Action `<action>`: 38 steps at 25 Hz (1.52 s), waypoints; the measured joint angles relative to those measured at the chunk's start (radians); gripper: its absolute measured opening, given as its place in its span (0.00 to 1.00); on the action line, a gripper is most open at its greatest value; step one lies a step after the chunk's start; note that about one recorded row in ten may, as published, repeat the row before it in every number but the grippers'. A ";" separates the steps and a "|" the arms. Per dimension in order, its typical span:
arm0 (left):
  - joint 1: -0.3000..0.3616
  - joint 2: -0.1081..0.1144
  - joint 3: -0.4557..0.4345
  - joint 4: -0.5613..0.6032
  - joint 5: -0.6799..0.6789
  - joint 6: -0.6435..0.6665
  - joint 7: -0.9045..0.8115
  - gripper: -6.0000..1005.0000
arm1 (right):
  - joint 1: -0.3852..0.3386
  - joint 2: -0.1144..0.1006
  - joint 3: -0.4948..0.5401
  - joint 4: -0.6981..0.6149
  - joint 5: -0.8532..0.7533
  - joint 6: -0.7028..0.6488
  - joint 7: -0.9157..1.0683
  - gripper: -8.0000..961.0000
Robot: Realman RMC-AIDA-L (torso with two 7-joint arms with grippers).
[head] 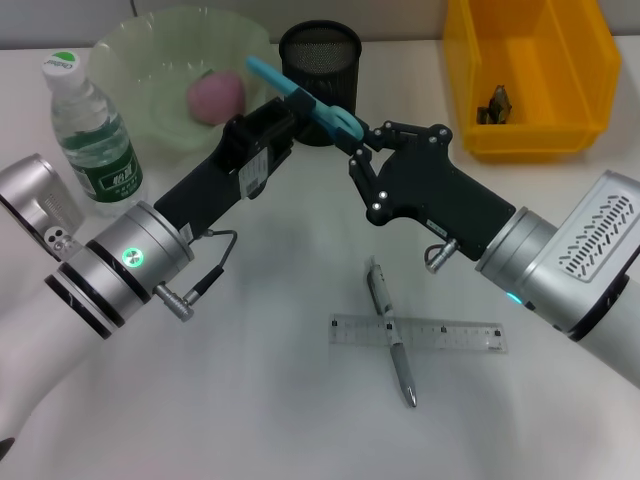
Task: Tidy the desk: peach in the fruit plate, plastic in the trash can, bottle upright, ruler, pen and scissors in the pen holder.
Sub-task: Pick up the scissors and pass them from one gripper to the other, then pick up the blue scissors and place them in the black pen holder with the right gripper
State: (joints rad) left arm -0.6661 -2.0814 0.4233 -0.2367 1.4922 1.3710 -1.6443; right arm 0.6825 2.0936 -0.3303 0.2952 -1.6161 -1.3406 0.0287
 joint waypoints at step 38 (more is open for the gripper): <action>0.114 0.001 0.085 0.092 0.014 -0.002 0.833 0.80 | -0.048 -0.033 -0.480 -0.818 -0.056 0.100 1.450 0.10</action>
State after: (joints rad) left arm -0.5522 -2.0805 0.5080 -0.1449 1.5066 1.3692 -0.8108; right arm 0.6343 2.0606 -0.8106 -0.5232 -1.6718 -1.2411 1.4784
